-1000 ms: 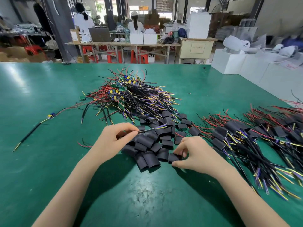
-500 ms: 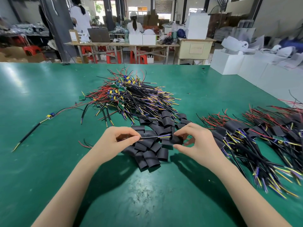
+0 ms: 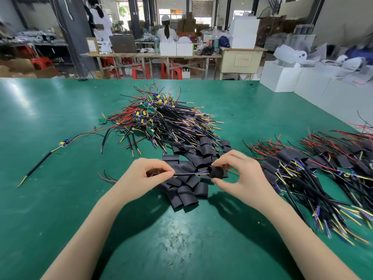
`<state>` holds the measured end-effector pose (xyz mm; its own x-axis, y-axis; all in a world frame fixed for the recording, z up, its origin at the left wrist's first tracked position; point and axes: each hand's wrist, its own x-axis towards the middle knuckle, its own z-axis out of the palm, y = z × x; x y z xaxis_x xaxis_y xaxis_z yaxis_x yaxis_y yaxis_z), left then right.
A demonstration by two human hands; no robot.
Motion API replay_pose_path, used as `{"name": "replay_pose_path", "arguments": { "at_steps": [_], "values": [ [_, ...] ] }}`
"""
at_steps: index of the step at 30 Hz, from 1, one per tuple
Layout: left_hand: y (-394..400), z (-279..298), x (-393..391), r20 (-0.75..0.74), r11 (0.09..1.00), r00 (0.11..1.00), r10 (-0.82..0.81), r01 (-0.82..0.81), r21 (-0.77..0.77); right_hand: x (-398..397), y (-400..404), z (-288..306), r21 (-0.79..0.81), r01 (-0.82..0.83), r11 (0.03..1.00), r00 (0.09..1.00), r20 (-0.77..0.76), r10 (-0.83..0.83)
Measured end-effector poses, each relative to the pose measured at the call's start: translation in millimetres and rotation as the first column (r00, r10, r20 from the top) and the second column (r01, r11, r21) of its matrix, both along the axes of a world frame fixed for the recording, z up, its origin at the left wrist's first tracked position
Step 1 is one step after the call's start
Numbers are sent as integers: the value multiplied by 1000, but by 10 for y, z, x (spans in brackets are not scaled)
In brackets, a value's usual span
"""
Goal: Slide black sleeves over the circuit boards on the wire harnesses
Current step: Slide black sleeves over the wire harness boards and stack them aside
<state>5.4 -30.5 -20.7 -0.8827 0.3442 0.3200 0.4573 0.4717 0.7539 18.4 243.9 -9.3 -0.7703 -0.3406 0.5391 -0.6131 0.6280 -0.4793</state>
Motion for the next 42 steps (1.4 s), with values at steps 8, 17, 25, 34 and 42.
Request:
{"name": "replay_pose_path", "arguments": {
  "at_steps": [8,17,25,34,42],
  "values": [
    [229,8,106,-47,994,996,-81,77,-73,-15,-42,-119,325,157,932,984,-133,-120],
    [-232,78,20,82,936,997,-10,38,-349,-45,17,-162,395,244,886,970,-107,-219],
    [-202,46,-3,108,966,994,-25,51,-252,-15,-31,-159,363,188,913,982,-100,-162],
    [242,8,97,209,977,964,-167,133,167,100,-252,-137,68,-138,988,990,50,135],
    [268,12,127,216,964,958,-187,137,228,111,-258,-98,-77,-116,990,989,85,123]
  ]
}}
